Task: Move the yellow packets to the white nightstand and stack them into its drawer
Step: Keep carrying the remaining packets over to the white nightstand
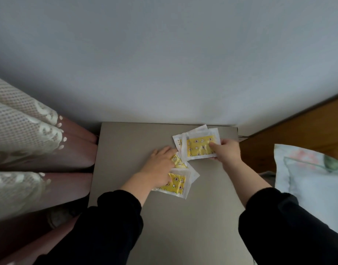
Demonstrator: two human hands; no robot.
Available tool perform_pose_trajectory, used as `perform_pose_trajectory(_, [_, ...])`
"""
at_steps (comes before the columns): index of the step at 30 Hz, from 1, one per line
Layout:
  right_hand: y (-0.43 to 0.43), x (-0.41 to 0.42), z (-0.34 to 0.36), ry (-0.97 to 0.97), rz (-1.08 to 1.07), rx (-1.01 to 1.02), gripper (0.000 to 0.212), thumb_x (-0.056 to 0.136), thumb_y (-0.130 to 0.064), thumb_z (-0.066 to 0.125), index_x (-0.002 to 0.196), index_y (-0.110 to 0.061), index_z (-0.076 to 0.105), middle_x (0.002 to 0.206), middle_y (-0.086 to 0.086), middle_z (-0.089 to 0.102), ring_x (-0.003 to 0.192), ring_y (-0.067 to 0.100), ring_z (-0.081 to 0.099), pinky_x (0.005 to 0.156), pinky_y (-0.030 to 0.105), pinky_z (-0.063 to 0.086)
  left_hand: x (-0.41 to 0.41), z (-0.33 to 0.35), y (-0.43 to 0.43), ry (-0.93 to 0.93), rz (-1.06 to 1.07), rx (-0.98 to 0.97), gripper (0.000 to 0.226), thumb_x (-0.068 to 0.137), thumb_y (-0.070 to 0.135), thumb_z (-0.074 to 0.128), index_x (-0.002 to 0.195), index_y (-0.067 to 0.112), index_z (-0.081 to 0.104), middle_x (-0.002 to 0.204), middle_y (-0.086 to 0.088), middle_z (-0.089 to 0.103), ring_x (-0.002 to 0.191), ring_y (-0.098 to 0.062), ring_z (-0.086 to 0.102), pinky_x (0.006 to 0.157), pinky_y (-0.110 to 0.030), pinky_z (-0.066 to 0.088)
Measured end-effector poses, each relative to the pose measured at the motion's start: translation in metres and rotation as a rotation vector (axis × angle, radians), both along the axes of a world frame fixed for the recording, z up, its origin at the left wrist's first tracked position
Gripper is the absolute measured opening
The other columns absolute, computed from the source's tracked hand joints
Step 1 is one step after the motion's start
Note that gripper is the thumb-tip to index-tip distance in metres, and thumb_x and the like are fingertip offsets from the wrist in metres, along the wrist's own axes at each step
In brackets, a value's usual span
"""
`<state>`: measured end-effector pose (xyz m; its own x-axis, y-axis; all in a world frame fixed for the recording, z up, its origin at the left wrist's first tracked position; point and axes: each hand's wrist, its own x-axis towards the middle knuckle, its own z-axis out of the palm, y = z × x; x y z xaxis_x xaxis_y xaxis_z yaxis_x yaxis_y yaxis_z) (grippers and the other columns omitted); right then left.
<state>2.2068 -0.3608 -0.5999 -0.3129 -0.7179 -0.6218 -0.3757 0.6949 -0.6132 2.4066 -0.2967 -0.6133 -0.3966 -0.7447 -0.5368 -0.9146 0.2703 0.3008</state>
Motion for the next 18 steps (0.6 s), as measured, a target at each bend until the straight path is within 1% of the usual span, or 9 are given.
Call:
perform_pose_trajectory(2, [0.002,0.008,-0.001,0.192,0.201,-0.033,0.02,0.088,-0.017,0.065,0.105,-0.007,0.059,0.107,0.013,0.066,0.081,0.023,0.061,0.068,0.033,0.052,0.003,0.001,0.002,-0.032,-0.023,-0.065,0.043,0.084,0.041,0.065,0.122,0.021,0.064,0.147,0.002,0.034,0.138,-0.02,0.021,0.117,-0.041,0.013])
perform_pose_trajectory(3, [0.003,0.01,-0.002,0.316,0.315,-0.056,0.03,0.088,-0.02,0.066,0.114,-0.007,0.055,0.115,0.012,0.062,0.09,0.024,0.06,0.072,0.034,0.05,0.005,0.003,0.004,-0.044,-0.018,-0.081,0.042,0.085,0.043,0.063,0.121,0.02,0.064,0.138,0.002,0.041,0.132,-0.019,0.028,0.114,-0.037,0.017])
perform_pose_trajectory(5, [0.004,0.01,-0.002,0.561,0.577,-0.135,0.049,0.086,-0.024,0.067,0.127,-0.009,0.045,0.129,0.01,0.048,0.113,0.028,0.05,0.082,0.038,0.046,0.014,0.005,0.007,-0.057,0.026,-0.083,0.041,0.086,0.044,0.061,0.119,0.02,0.063,0.125,0.002,0.048,0.123,-0.018,0.035,0.109,-0.034,0.021])
perform_pose_trajectory(7, [0.0,0.01,-0.002,0.711,0.874,-0.277,0.054,0.086,-0.022,0.066,0.133,-0.012,0.041,0.135,0.009,0.042,0.122,0.028,0.04,0.09,0.038,0.042,0.024,0.008,0.009,-0.059,0.088,-0.07,0.04,0.084,0.042,0.063,0.119,0.022,0.06,0.119,0.003,0.051,0.118,-0.018,0.039,0.105,-0.032,0.025])
perform_pose_trajectory(9, [-0.007,0.013,-0.003,0.724,1.108,-0.378,0.057,0.085,-0.014,0.062,0.137,-0.015,0.038,0.143,0.006,0.037,0.128,0.027,0.036,0.097,0.036,0.037,0.032,0.011,0.012,-0.034,0.178,-0.051,0.044,0.079,0.037,0.071,0.118,0.025,0.053,0.116,0.004,0.053,0.113,-0.017,0.043,0.101,-0.03,0.028])
perform_pose_trajectory(10, [-0.011,0.016,-0.005,0.718,1.192,-0.392,0.06,0.085,-0.01,0.06,0.14,-0.016,0.035,0.148,0.005,0.033,0.133,0.027,0.032,0.101,0.035,0.033,0.035,0.012,0.014,-0.022,0.217,-0.031,0.052,0.077,0.035,0.074,0.121,0.025,0.049,0.118,0.004,0.054,0.112,-0.017,0.044,0.1,-0.03,0.03])
perform_pose_trajectory(13, [-0.026,0.022,-0.012,0.733,1.372,-0.325,0.069,0.086,-0.011,0.059,0.147,-0.018,0.026,0.156,0.002,0.022,0.144,0.022,0.017,0.113,0.035,0.019,0.038,0.013,0.016,-0.026,0.236,0.032,0.077,0.075,0.035,0.077,0.14,0.026,0.036,0.128,0.003,0.053,0.12,-0.02,0.043,0.105,-0.035,0.03])
perform_pose_trajectory(15, [-0.034,0.023,-0.015,0.754,1.426,-0.274,0.074,0.085,-0.014,0.062,0.148,-0.02,0.024,0.155,0.0,0.025,0.145,0.021,0.016,0.115,0.039,0.015,0.038,0.012,0.015,-0.046,0.213,0.032,0.069,0.074,0.038,0.077,0.133,0.026,0.044,0.124,0.004,0.055,0.116,-0.019,0.043,0.102,-0.034,0.031])
perform_pose_trajectory(18, [-0.039,0.023,-0.014,0.793,1.468,-0.267,0.077,0.082,-0.026,0.067,0.147,-0.024,0.026,0.148,0.0,0.036,0.139,0.026,0.026,0.115,0.044,0.014,0.037,0.012,0.015,-0.055,0.212,0.04,0.046,0.072,0.039,0.078,0.108,0.023,0.055,0.106,0.005,0.054,0.105,-0.017,0.045,0.088,-0.03,0.035])
